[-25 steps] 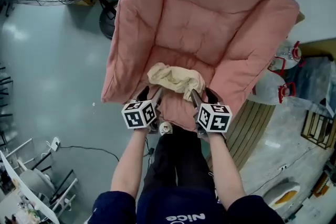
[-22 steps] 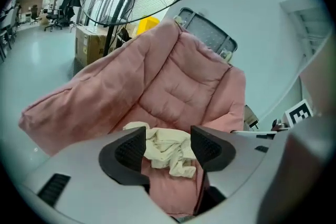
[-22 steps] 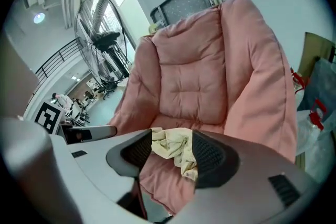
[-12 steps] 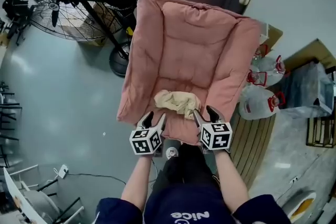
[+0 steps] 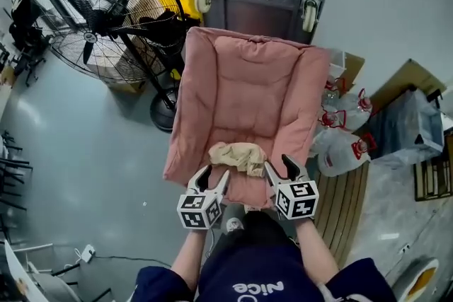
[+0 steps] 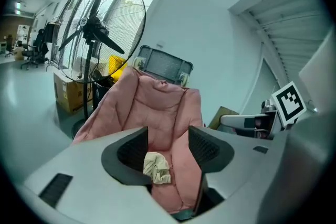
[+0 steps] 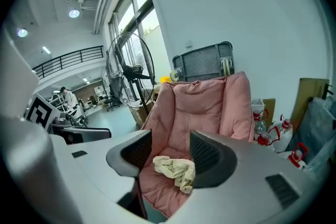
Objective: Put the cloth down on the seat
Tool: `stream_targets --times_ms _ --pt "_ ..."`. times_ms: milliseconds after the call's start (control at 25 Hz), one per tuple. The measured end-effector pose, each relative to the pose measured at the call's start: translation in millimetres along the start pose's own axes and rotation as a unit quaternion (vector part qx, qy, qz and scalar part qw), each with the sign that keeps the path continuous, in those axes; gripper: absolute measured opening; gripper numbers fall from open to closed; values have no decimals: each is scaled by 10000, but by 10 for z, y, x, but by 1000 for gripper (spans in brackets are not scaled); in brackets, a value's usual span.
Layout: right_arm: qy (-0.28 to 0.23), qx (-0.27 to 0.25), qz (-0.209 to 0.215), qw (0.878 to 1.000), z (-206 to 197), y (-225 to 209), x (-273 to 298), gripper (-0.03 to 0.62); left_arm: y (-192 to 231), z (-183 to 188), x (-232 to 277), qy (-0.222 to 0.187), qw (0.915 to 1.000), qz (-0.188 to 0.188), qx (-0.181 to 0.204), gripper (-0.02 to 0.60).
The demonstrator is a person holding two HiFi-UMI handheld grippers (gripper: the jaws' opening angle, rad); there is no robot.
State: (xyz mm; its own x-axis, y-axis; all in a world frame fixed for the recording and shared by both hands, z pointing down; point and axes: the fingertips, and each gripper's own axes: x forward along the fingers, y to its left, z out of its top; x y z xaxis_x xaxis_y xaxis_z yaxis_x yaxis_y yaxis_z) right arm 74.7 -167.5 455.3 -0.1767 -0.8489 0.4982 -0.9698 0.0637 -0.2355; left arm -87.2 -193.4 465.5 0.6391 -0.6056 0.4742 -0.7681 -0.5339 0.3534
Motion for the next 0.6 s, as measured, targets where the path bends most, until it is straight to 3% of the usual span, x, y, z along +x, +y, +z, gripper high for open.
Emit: stream_targets --times_ms 600 --pt "-1333 -318 -109 9905 930 25 -1005 221 -549 884 -781 -1192 9905 -29 685 258"
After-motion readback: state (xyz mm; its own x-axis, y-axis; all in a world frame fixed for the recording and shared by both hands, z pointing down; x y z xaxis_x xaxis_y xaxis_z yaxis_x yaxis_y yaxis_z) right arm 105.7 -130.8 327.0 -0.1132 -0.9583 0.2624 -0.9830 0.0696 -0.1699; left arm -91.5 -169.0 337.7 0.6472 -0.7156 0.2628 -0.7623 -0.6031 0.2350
